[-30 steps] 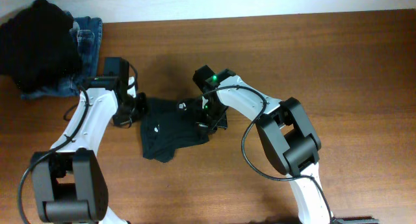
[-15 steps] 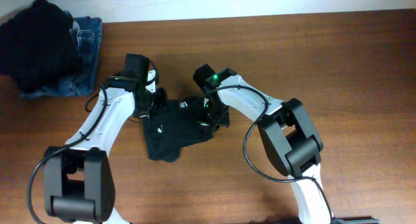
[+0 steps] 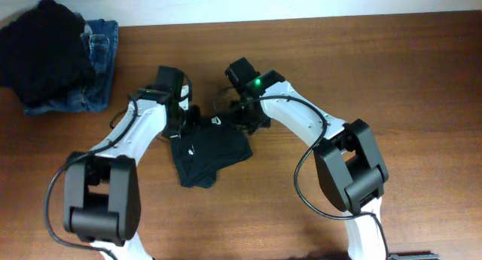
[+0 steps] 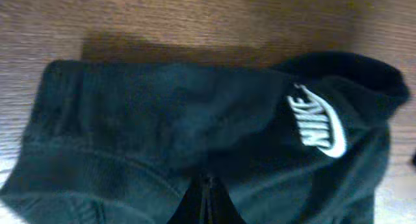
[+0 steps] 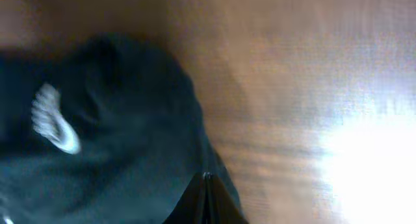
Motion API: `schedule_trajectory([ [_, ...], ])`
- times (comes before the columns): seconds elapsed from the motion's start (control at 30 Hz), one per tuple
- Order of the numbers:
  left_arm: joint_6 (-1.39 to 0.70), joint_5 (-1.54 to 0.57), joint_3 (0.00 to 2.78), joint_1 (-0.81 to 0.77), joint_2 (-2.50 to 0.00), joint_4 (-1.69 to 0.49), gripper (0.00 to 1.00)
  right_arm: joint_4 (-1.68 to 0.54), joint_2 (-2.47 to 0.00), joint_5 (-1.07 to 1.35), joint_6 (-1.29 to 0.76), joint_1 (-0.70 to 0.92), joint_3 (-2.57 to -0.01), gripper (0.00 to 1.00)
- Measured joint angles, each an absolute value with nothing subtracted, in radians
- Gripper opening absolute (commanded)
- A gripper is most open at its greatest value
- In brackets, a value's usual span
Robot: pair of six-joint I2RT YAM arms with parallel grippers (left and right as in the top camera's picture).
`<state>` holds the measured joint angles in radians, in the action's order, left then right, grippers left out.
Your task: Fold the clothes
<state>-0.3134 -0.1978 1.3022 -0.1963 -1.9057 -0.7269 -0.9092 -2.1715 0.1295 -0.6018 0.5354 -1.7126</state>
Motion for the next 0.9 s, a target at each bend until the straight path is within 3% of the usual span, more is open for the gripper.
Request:
schedule_trajectory([
  [0.3,-0.341,-0.215,1.302,-0.196,-1.999,-0.658,0.01,-0.662,-2.17,0.212,-0.441,0.52,-1.719,0.1],
  [0.9,-0.342,-0.24,1.303,-0.195,-2.007,-0.645,0.01,-0.644,-2.218,0.272,-0.36,0.52,-1.72,0.07],
])
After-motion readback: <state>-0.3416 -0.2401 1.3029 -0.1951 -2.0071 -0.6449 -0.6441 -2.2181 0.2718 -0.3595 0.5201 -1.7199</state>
